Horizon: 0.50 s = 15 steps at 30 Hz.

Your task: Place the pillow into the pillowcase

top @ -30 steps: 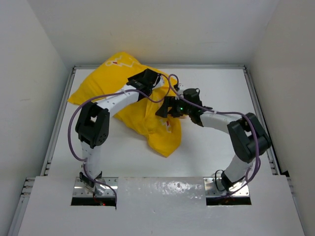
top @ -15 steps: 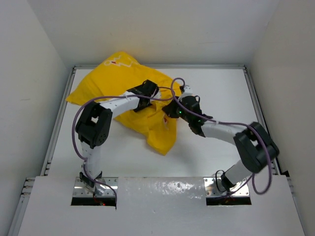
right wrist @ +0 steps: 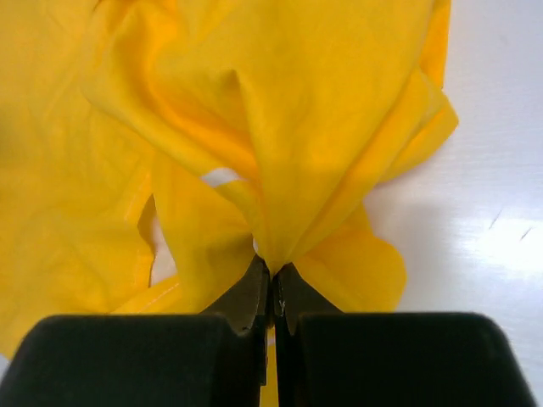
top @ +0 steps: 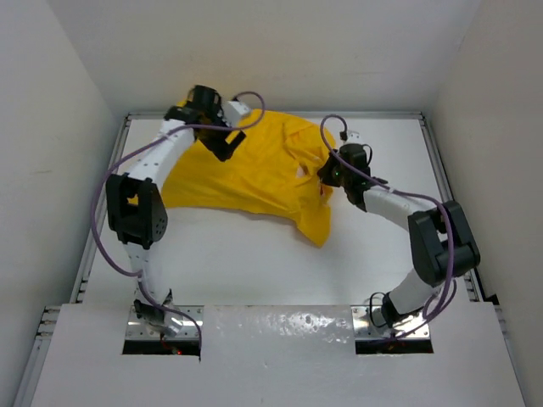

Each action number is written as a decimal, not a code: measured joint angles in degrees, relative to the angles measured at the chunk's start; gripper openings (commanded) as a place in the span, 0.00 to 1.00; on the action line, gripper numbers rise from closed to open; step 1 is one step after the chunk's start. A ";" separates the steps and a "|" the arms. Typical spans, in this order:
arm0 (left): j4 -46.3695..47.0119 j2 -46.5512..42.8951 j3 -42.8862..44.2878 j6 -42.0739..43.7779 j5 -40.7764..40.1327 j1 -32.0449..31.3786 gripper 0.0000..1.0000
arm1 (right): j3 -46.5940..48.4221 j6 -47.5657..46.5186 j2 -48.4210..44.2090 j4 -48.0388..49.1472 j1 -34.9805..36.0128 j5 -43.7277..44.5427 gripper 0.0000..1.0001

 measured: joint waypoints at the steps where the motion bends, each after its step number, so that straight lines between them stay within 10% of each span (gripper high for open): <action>1: -2.01 -0.35 2.40 -1.29 6.27 2.82 0.84 | 2.51 -1.95 1.79 -2.01 -1.14 -1.46 0.27; 3: -5.31 -0.70 7.21 -3.76 17.20 7.87 0.84 | 9.44 -6.27 4.96 -7.56 -2.62 -4.20 0.79; 5: -8.55 -0.68 11.85 -5.20 22.86 12.57 0.77 | 18.34 -11.54 7.72 -14.62 -3.19 -6.16 0.98; 8: -10.51 -2.54 12.55 -5.22 23.19 19.23 0.64 | 25.24 -18.69 6.54 -21.59 -2.97 -6.80 0.97; 9: -9.97 -4.26 9.53 -5.01 22.36 22.12 0.54 | 24.28 -20.57 4.28 -22.84 -2.91 -6.71 0.75; 10: -8.33 -7.19 3.37 -4.42 20.94 25.31 0.27 | 21.81 -22.56 0.85 -24.06 -2.82 -7.13 0.14; 11: -8.35 -9.18 -1.27 -4.50 19.23 27.80 0.19 | 19.12 -24.35 -2.60 -25.62 -2.78 -7.54 0.05; 13: -7.65 -12.20 -10.86 -2.91 14.23 33.03 0.27 | 13.16 -24.92 -8.46 -27.21 -2.75 -8.41 0.07; 15: -6.75 -12.76 -18.27 -1.09 9.35 37.79 0.65 | 7.06 -24.48 -12.20 -29.24 -2.73 -9.55 0.60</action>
